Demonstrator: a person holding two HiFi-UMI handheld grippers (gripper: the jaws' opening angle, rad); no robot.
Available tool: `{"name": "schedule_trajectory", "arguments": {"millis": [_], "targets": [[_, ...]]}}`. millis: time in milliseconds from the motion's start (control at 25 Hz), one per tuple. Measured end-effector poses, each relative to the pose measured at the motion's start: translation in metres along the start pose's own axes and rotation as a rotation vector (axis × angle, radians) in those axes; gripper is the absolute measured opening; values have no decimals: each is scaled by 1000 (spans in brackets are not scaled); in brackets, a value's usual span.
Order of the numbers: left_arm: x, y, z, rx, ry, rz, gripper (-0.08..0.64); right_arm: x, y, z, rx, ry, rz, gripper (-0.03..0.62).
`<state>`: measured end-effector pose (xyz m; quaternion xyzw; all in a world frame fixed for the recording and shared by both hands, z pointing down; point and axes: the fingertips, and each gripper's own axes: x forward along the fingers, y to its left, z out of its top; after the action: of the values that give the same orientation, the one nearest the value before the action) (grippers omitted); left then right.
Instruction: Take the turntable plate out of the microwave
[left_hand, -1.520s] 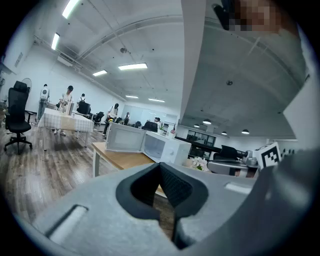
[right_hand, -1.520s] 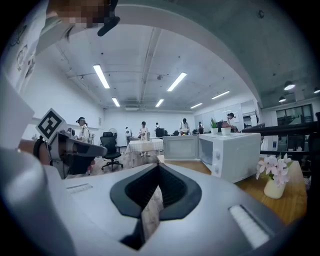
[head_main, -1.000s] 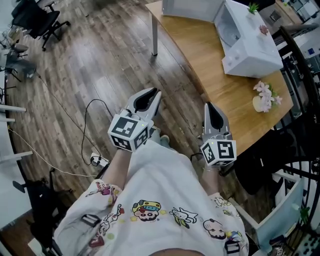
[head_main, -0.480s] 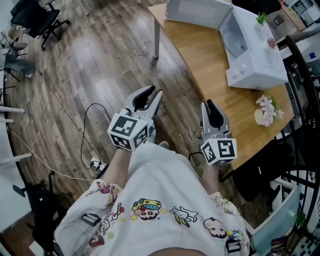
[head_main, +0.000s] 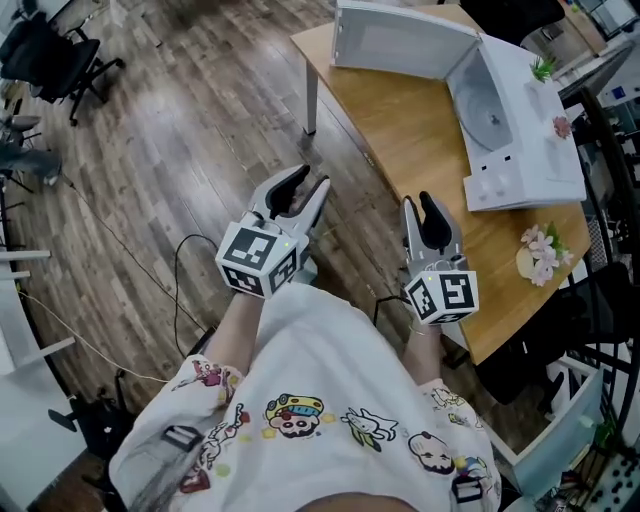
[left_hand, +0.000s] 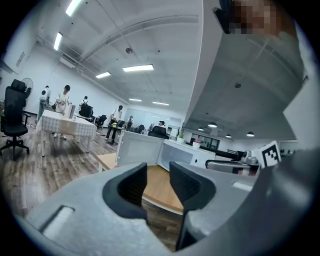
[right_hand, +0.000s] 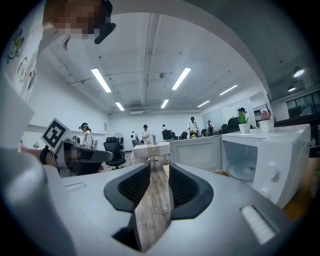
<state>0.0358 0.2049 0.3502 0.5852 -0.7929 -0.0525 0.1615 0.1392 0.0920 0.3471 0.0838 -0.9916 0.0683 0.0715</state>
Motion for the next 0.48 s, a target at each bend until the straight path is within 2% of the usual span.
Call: {"name": "schedule_trajectory", "arguments": {"millis": [480], "targets": [[39, 80, 19, -1, 38, -93, 164, 74, -6, 2, 18, 7, -124, 141]]}}
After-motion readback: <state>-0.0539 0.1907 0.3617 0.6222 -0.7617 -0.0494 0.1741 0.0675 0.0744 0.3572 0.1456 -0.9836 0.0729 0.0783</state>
